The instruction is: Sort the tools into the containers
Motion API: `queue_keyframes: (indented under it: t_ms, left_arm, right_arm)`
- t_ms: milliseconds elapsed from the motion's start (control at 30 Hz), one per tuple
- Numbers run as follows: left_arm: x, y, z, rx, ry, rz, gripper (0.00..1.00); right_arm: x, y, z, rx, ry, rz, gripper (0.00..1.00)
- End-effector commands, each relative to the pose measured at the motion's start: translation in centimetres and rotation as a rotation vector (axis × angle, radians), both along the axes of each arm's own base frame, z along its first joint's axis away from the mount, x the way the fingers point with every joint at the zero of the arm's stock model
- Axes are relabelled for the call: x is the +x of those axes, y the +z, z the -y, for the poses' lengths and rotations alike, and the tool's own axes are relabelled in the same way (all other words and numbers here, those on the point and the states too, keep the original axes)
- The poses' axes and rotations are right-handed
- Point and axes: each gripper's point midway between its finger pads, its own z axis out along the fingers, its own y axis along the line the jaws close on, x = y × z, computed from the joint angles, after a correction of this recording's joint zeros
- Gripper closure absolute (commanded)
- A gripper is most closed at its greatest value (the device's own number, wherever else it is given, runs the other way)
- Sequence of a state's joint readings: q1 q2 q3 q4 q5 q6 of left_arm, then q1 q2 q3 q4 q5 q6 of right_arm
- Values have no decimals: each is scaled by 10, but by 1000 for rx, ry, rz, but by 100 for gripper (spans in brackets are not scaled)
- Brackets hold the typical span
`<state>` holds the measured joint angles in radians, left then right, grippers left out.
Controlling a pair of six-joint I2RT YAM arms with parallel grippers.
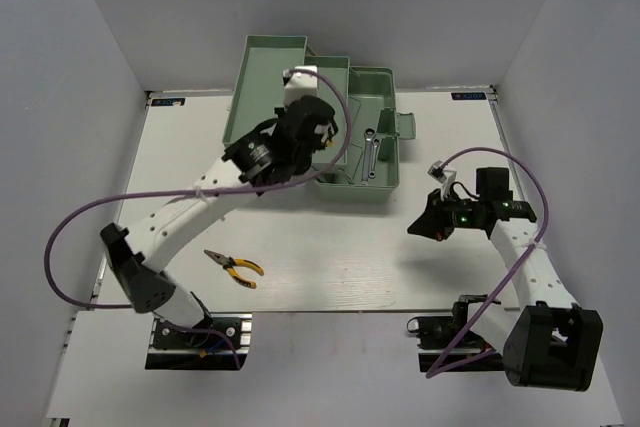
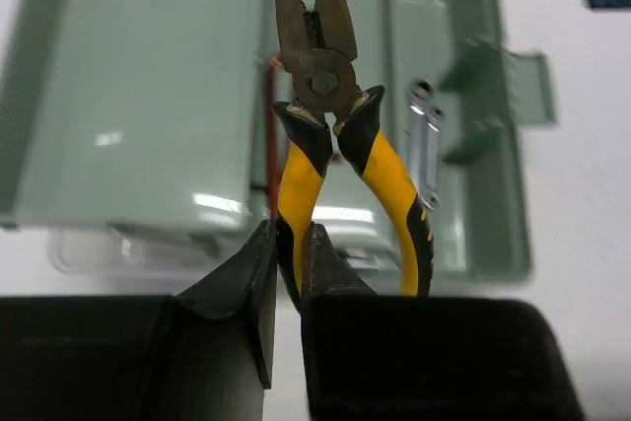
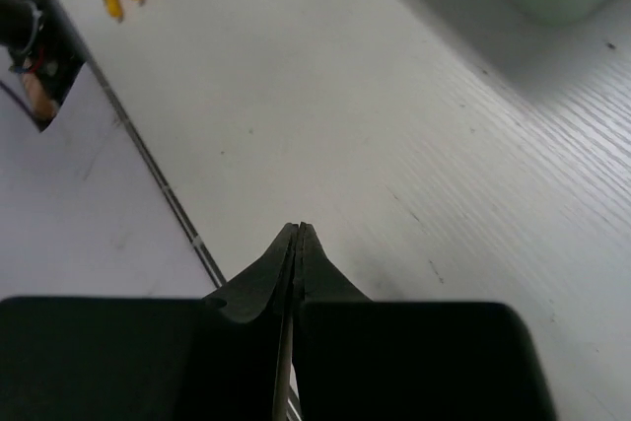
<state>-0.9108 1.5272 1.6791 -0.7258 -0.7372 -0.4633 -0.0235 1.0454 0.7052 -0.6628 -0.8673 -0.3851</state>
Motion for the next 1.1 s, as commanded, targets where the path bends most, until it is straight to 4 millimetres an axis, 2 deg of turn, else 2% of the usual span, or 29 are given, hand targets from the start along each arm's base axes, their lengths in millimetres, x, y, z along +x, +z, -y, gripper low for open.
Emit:
queue_keyframes:
  t_ms: [0,33,100,133,167,200,233,300,367,400,467,500,533,567,600,633,667,700,733,767,800,833,867,900,933,967,1000,1033,1067]
  left_arm:
    - [43,30,-25,56,105,81,100]
    - [58,30,-38,58,150,79,100]
    - [80,25,-44,83,187,72,100]
    - [94,24,-58,93,226,74,100]
    - [102,21,-61,92,235,68,100]
    - [110,29,-64,73,245,80,100]
    - [125,15,-73,103,263,49,100]
    - [137,18,-84,106,295,45,100]
    - [154,8,-93,108,311,23,100]
    - [157,10,-96,112,308,22,100]
    - [164,8,-100,111,304,17,100]
    - [169,-3,-104,127,308,-10,100]
    - [167,-7,-101,136,280,-28,100]
    - [170,-16,-105,145,281,-50,94]
    - [170,-16,-103,141,270,-53,86]
    - [172,-24,-107,151,272,-76,73]
    - [169,-37,-106,166,259,-109,42]
    - [166,-34,-107,154,264,-105,30]
    - [164,-33,-108,154,264,-105,23]
    - [159,-25,-110,138,269,-93,14]
    - [155,-18,-113,134,269,-88,12]
    - [151,-12,-114,119,274,-79,12]
    - [145,-7,-117,117,274,-76,11]
    - [133,16,-123,80,279,-37,11]
    - [123,25,-126,59,272,-29,11]
    - [112,24,-131,55,276,-35,11]
    - [99,27,-134,32,270,-38,11]
    - [69,55,-139,-28,235,13,10]
    - [52,30,-143,-11,210,-37,10]
  right_arm:
    - [-19,17,-18,103,147,52,100]
    - [-23,19,-25,103,191,80,100]
    - [-24,17,-27,89,195,92,100]
    - [-24,19,-29,85,203,109,100]
    - [-25,18,-32,82,216,109,100]
    - [-27,17,-35,83,231,113,100]
    - [-27,16,-35,76,230,111,100]
    - [-29,15,-39,65,254,110,100]
    - [-30,17,-45,57,285,110,100]
    - [-31,17,-47,55,294,110,100]
    - [-32,19,-56,59,340,110,93]
    - [-34,20,-63,60,372,120,90]
    - [-30,16,-67,46,379,122,80]
    - [-33,16,-75,37,417,130,73]
    - [-32,13,-85,18,445,136,69]
    - [-34,8,-96,8,489,132,67]
    - [-33,4,-101,-16,501,128,67]
    - [-34,14,-121,-37,562,189,67]
    - [-31,-3,-129,-77,561,115,69]
    - [-21,1,-137,-110,550,145,72]
    - [-10,7,-147,-134,540,177,73]
    - [-23,-12,-165,-171,608,129,73]
    - [-13,-6,-176,-198,601,167,73]
    - [-15,-17,-186,-236,620,160,72]
    - [-10,-1,-208,-222,634,222,70]
    - [-7,-12,-215,-259,634,219,67]
    - [-11,-22,-225,-288,656,213,65]
    - [-2,-10,-240,-274,642,247,63]
    - [-14,-27,-253,-297,688,230,59]
